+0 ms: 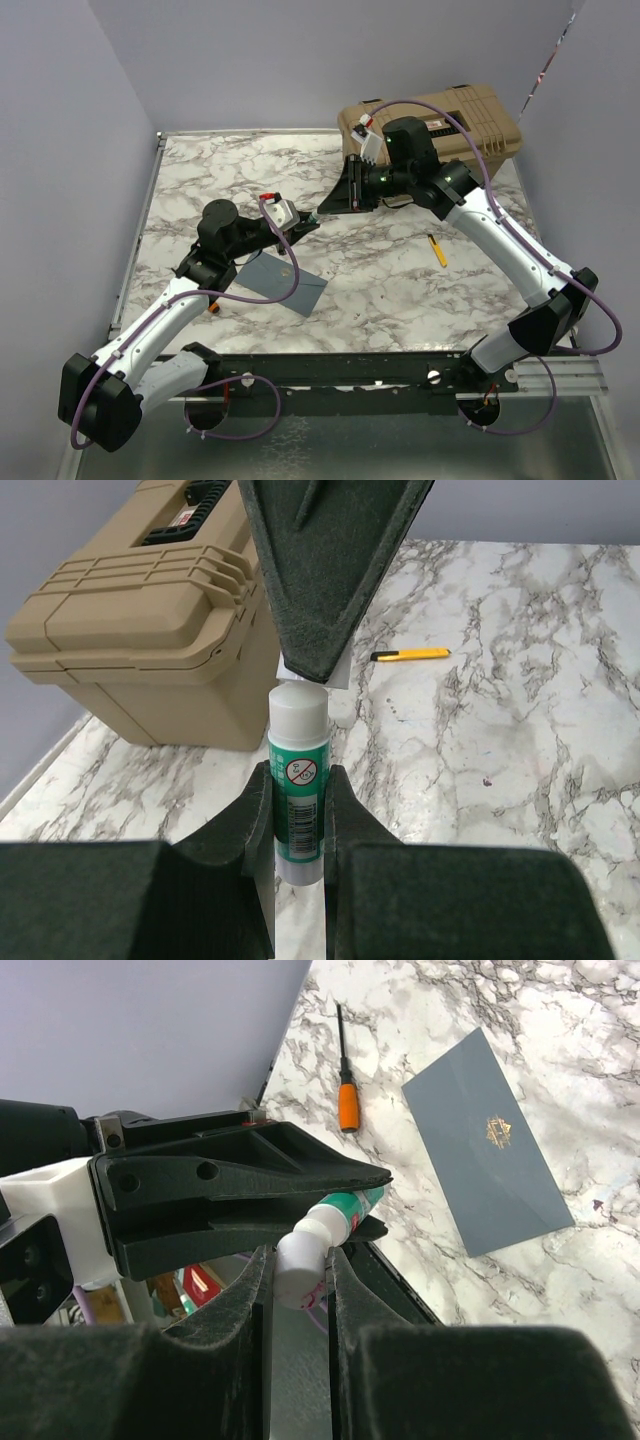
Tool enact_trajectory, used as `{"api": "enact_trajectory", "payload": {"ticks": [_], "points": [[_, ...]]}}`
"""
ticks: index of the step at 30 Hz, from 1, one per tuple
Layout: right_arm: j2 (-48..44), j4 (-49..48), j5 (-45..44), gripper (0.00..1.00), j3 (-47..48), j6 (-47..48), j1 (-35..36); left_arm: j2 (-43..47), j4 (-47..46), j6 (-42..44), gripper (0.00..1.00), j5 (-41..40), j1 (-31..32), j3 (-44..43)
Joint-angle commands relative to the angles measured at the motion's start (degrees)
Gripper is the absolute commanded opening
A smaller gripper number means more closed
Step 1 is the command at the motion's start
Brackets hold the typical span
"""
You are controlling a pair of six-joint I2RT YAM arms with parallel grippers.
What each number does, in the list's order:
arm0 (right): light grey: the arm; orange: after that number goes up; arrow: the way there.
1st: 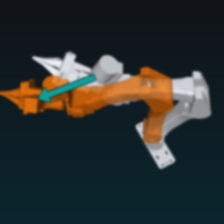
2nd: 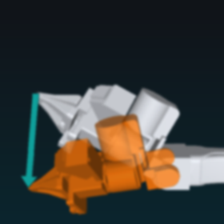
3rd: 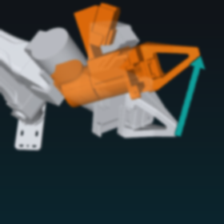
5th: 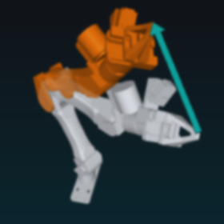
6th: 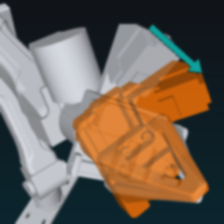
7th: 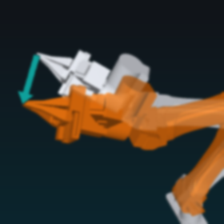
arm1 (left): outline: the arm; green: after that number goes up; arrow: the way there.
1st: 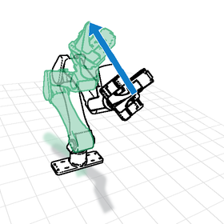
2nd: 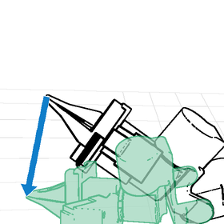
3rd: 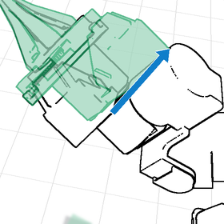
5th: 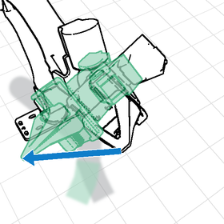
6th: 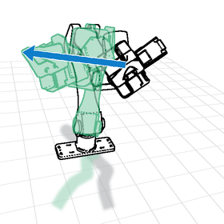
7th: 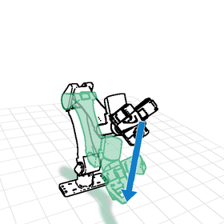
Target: Place the letter into the envelope and seal it
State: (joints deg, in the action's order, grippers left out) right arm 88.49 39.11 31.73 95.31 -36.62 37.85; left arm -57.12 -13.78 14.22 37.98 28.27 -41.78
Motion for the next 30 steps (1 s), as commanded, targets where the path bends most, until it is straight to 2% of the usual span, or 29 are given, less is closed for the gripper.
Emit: {"api": "enact_trajectory", "payload": {"ticks": [1,18,26,30], "points": [[-0.4,2.4,-2.1,0.00,-0.2,0.4,0.4,0.8,-0.5,0.9,0.00,-0.3,0.5,-1.1],[0.9,-1.9,1.0,0.00,-0.7,-0.8,0.3,0.2,-1.0,-0.4,0.00,3.5,0.8,-1.4],[2.1,0.5,1.8,0.00,-0.4,0.1,0.4,-0.8,-1.0,0.1,0.00,3.3,1.4,-2.5],[3.0,2.7,2.1,0.00,0.8,1.5,0.5,-2.0,2.4,2.3,0.00,3.2,1.4,-4.3]]}}
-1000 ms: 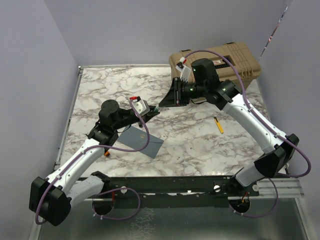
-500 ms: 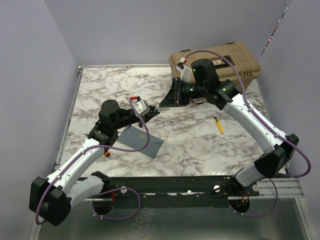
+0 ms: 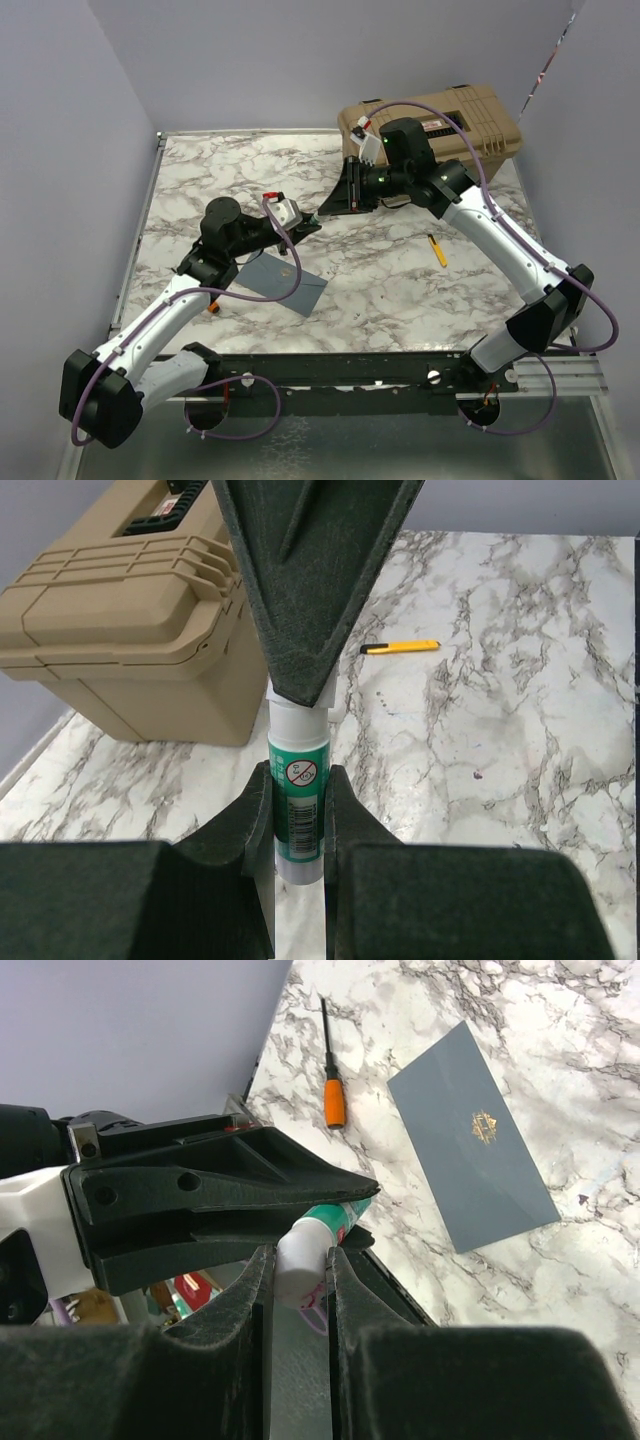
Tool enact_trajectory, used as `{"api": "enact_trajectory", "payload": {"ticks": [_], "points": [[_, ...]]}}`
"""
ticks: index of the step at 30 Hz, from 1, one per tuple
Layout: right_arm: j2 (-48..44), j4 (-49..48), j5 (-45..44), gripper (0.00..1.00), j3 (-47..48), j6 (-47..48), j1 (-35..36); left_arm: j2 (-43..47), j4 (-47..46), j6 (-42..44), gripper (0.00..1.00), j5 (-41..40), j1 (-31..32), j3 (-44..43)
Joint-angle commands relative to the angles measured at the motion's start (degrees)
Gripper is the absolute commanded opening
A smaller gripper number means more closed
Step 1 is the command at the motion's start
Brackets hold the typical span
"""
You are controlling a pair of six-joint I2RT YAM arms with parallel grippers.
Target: Place the letter into the envelope and seal it
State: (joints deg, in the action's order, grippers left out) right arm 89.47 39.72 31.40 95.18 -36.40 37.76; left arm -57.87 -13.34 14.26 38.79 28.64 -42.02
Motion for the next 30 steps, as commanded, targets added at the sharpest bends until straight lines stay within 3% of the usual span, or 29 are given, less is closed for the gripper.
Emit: {"api": "enact_trajectory", "payload": {"ticks": [1,17,22,30], "points": [[2.3,2.9,2.4,0.00,1.4,1.8,0.7,-1.7,3.5,3.3,0.00,2.4,1.1,-4.9],[9.1,15.1,2.2,0.00,10.1,5.8,0.9,-7.0,18.2,16.9,0.00,1.8,2.0,-14.9],[10.1,16.9,1.3,0.00,8.8,5.2,0.9,-10.7,20.2,20.8,0.00,1.2,2.1,-20.7],[9.3,13.7,0.2,0.00,3.4,0.0,0.9,-11.4,20.3,24.1,0.00,3.4,3.1,-22.2]]}}
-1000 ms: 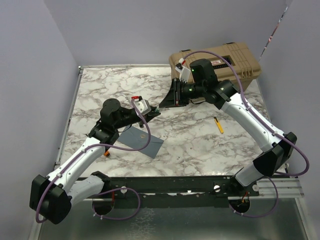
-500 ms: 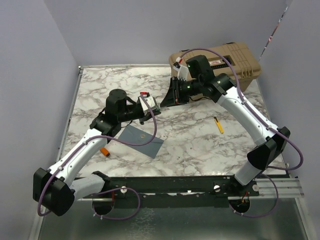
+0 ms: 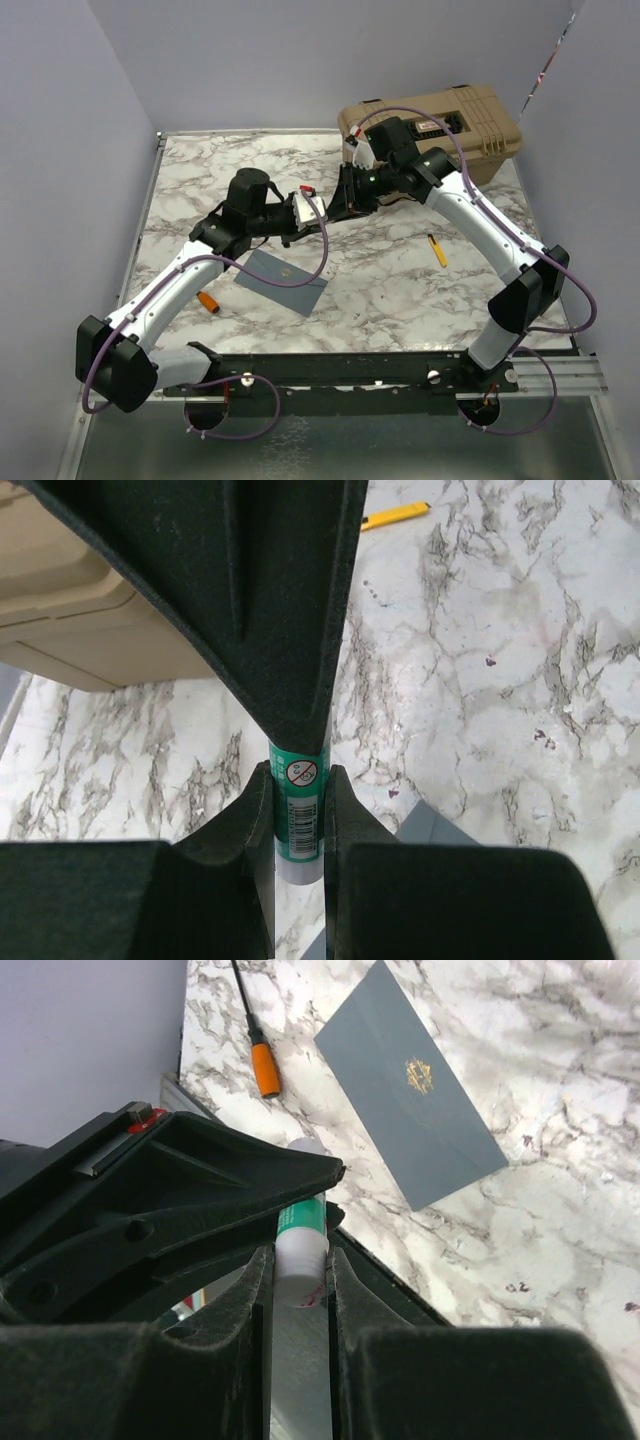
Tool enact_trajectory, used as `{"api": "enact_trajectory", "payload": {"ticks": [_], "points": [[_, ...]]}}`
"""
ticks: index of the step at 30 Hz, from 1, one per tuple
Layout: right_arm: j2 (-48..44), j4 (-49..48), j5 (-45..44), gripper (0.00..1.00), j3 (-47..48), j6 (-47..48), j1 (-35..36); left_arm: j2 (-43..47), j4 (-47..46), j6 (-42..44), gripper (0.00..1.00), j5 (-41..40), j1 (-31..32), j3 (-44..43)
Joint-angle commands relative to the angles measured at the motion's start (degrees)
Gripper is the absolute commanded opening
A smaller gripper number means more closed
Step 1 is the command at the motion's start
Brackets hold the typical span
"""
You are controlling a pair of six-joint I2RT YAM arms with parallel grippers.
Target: Place the letter into the envelope and seal it
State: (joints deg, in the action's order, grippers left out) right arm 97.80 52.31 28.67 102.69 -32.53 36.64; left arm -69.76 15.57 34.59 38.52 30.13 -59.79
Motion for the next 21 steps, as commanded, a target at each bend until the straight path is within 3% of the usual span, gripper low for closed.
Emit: {"api": "enact_trajectory", "payload": {"ticks": [1,10,21], "points": [[0.9,0.7,3.1,0.00,-4.6,-4.4,2.0,0.7,-8.7,3.9,0.00,4.3,1.7,-4.5],[0.1,-1.9,7.3,0.00,-9.5,-9.9,2.8,1.6,-11.1,5.3,0.00,7.9,6.4,-7.7],[1.1,-3.0,10.6,0.00,-13.6,-14.3,4.4,1.9,-26.9,-0.7,0.00,8.4,10.9,-5.1]]}}
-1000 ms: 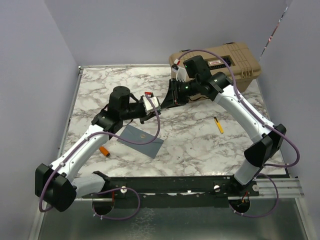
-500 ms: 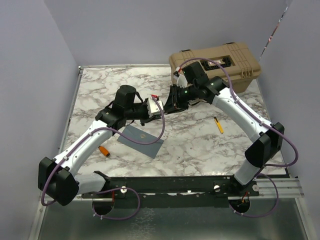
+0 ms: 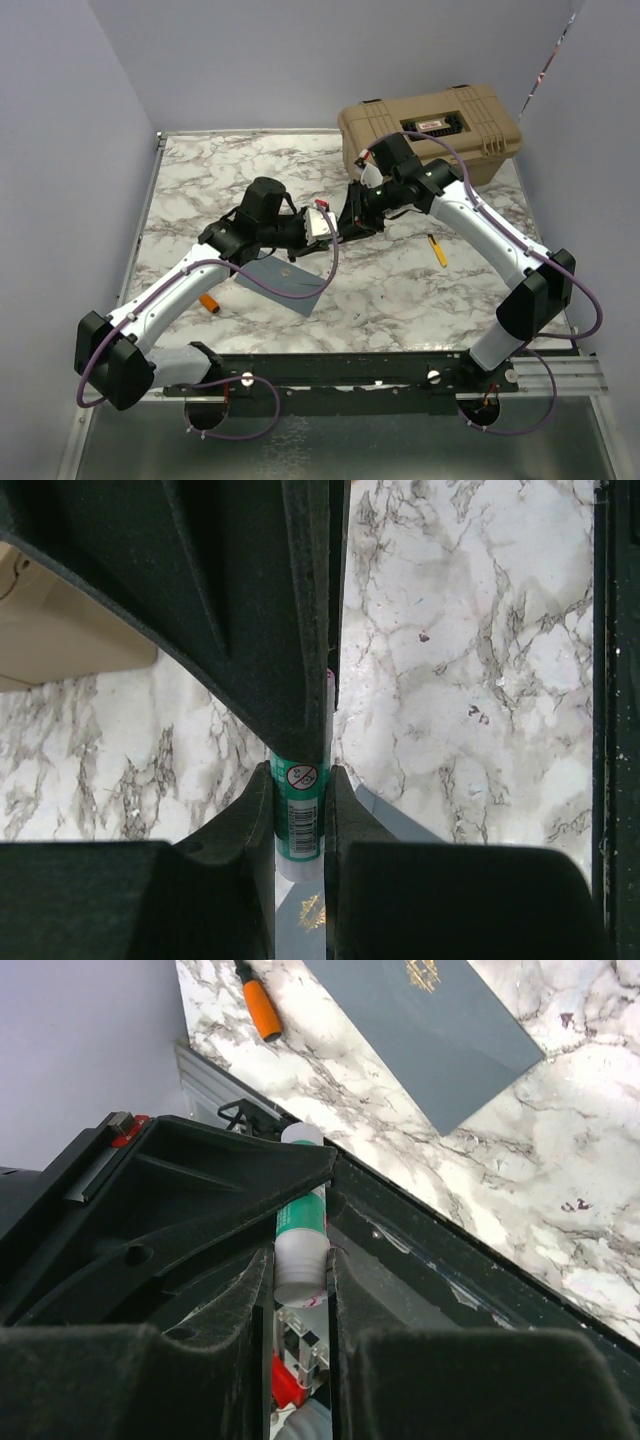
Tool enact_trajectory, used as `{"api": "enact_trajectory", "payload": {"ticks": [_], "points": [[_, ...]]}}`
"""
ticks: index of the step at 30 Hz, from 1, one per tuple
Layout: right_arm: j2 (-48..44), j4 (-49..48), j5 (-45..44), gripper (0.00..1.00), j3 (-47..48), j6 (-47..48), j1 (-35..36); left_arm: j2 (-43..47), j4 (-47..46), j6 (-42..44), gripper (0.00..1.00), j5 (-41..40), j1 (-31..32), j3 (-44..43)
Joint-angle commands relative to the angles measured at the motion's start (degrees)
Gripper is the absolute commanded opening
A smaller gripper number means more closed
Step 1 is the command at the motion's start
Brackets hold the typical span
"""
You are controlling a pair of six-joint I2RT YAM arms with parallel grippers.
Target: Place the letter into the envelope and seal it
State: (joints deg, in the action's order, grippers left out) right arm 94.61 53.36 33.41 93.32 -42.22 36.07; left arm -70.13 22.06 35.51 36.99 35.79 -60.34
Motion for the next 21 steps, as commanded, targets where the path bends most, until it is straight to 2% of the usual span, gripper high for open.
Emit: {"api": "enact_trajectory", "payload": {"ticks": [1,7,14,15,19,20,21], "points": [[4.5,-4.5,5.5,0.00,-4.8,-4.8,5.3,2.2,-35.0,-1.7,0.00,9.5,5.5,-4.6],[4.4,-6.0,1.4,0.00,-6.9,-6.1,5.7,1.4,-37.9,-2.8,0.00,8.4,6.5,-3.8],[2.9,-2.4,-5.8,0.02,0.6,-4.0,5.0,8.3,-37.4,-7.3,0.00,-1.7,6.5,9.7],[2.6,-1.5,-6.6,0.09,1.9,-3.5,4.7,9.5,-37.3,-8.4,0.00,-3.5,6.5,11.9],[-0.6,0.3,-9.6,0.52,4.7,-2.5,3.2,13.7,-37.3,-14.7,0.00,-10.2,6.5,18.6],[-1.7,0.6,-10.0,0.60,5.2,-2.1,2.6,14.3,-37.3,-17.4,0.00,-12.0,6.4,19.6],[-2.7,0.9,-10.6,0.64,5.6,-2.0,1.9,14.8,-36.6,-19.8,0.00,-13.2,6.3,20.1]]}}
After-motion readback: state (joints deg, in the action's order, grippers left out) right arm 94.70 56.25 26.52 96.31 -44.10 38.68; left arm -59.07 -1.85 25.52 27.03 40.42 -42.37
